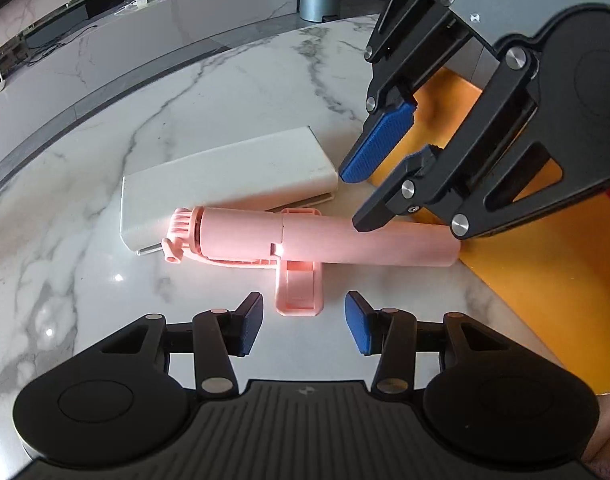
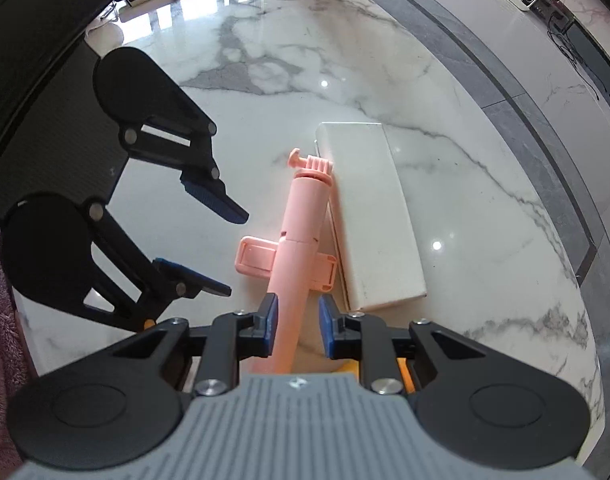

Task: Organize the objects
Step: 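Reach both tools to the pink selfie stick and white box on the table, then grasp the pink selfie stick with the left tool while the right tool grasps the white box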

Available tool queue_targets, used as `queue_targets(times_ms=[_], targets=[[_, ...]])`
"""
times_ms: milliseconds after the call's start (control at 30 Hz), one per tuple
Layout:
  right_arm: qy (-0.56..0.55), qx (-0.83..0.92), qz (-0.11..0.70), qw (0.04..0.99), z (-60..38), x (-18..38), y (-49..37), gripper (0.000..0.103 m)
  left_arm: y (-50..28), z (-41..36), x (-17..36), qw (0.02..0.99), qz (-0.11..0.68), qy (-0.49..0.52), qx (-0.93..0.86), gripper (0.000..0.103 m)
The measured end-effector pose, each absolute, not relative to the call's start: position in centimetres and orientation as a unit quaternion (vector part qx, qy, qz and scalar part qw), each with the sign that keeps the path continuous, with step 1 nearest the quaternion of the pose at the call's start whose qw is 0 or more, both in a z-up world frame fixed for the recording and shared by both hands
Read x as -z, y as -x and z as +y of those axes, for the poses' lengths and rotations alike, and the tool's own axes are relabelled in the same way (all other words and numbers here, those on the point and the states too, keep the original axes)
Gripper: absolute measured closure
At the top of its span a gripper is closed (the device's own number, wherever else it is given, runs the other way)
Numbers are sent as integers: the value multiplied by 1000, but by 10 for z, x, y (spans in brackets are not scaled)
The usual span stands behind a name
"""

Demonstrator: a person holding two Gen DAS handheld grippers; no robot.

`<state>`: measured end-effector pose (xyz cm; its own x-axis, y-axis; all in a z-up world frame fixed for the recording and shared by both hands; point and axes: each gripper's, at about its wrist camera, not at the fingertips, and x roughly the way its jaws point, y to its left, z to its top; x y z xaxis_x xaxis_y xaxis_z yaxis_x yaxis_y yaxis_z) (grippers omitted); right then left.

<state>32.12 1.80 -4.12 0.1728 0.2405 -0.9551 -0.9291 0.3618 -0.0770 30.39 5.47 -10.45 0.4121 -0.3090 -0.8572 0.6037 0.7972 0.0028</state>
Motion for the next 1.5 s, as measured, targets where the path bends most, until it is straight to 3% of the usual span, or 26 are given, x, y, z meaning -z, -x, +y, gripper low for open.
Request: queue_targets(times_ms=[300, 367, 433, 800, 867, 933, 1167, 1200, 1300, 1400, 1500], targets=[[362, -453, 493, 648, 32, 63, -330, 78, -306, 53, 113, 828, 449, -166, 293, 50], [360, -454, 495, 647, 33, 63, -332, 79, -304, 51, 112, 829, 442, -169, 297, 56], [356, -453, 500, 647, 32, 63, -334, 79, -301, 49, 110, 832, 437, -178, 291, 69], [386, -437, 459, 670, 34, 47, -347, 77, -296, 89, 84, 816, 501, -172, 232, 70], [409, -427, 444, 673, 41, 52, -351, 70, -297, 96, 74, 812, 512, -170, 224, 70], [425, -422, 435, 673, 51, 58, -356, 53, -297, 100, 66, 810, 516, -163, 226, 71], [426, -405, 462, 664, 76, 81, -380, 51, -302, 110, 56, 813, 519, -135, 228, 71], [426, -404, 463, 664, 78, 83, -382, 46, -303, 110, 55, 814, 518, -132, 229, 72], [425, -401, 464, 666, 82, 86, -385, 41, -304, 112, 51, 818, 512, -130, 227, 77], [432, -394, 460, 668, 87, 91, -386, 38, -304, 111, 50, 819, 512, -125, 229, 88], [436, -382, 457, 674, 89, 97, -387, 36, -300, 105, 50, 822, 503, -142, 227, 87]])
